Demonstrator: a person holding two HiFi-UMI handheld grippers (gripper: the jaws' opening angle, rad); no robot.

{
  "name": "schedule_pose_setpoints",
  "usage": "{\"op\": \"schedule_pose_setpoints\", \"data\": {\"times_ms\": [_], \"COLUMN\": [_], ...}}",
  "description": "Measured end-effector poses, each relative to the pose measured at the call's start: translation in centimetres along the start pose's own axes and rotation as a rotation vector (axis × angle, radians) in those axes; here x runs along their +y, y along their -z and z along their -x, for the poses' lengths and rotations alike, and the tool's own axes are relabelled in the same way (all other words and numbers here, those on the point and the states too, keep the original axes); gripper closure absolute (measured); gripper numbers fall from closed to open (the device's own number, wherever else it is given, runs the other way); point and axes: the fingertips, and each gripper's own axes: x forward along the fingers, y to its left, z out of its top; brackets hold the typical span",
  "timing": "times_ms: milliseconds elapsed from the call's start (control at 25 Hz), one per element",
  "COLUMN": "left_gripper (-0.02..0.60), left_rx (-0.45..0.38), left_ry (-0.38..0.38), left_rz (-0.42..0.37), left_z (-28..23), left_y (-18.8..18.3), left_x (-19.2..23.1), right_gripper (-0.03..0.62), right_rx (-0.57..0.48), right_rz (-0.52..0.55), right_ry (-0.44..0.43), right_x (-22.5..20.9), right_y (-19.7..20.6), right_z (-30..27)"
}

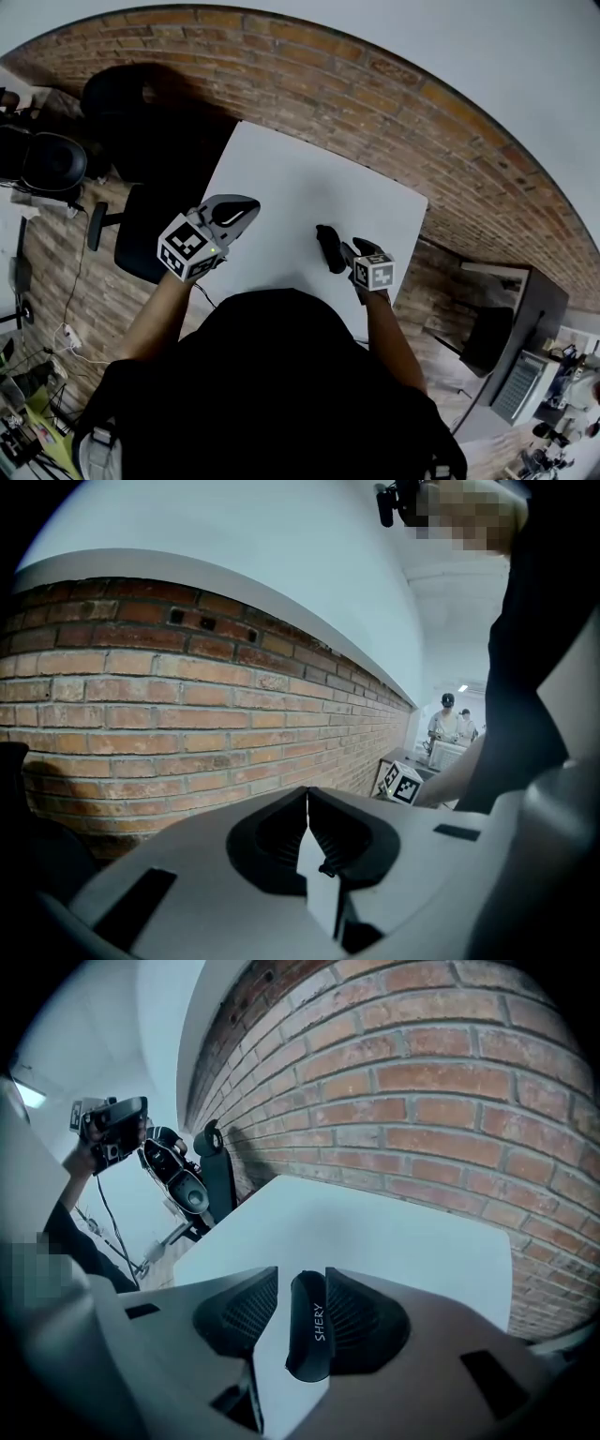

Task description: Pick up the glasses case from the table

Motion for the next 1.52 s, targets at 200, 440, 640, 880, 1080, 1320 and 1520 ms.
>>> {"op": "schedule_pose_setpoints", "data": {"times_ms": [200,440,640,880,1080,1320,1520], "left_gripper": [0.569,0.569,0.569,0.569,0.569,0.569,0.569], "left_rx": [0.014,0.027,0.039,0.05,0.061,0.082,0.08], "left_ry": [0.016,0.022,0.032,0.042,0.046,0.047,0.051], "left_rz": [0.002,0.013,0.022,0.025,0.035,0.039,0.04], "left_z": [0.0,-0.5,-1.1,-1.4,-1.5,-1.4,-1.9], "left_y": [0.5,1.2,1.5,2.0,2.5,3.0,3.2], "left_x": [0.5,1.2,1.5,1.9,2.2,2.8,3.1], "right_gripper": [0.399,0.347,0.31,0.293,0.283,0.264,0.254], "right_rx": [0.036,0.071,0.108,0.133,0.147,0.194,0.214], "right_rz": [-0.011,-0.049,-0.053,-0.076,-0.089,-0.103,-0.1], "right_ry": [-0.018,-0.036,-0.055,-0.046,-0.067,-0.07,-0.059], "right_x": [0.3,0.4,0.2,-0.6,-0.5,-0.2,-0.6], "right_y": [1.0,2.1,3.8,5.2,5.9,7.2,8.1], "right_z": [-1.5,-2.6,-4.4,-5.4,-6.5,-7.7,-8.3]}}
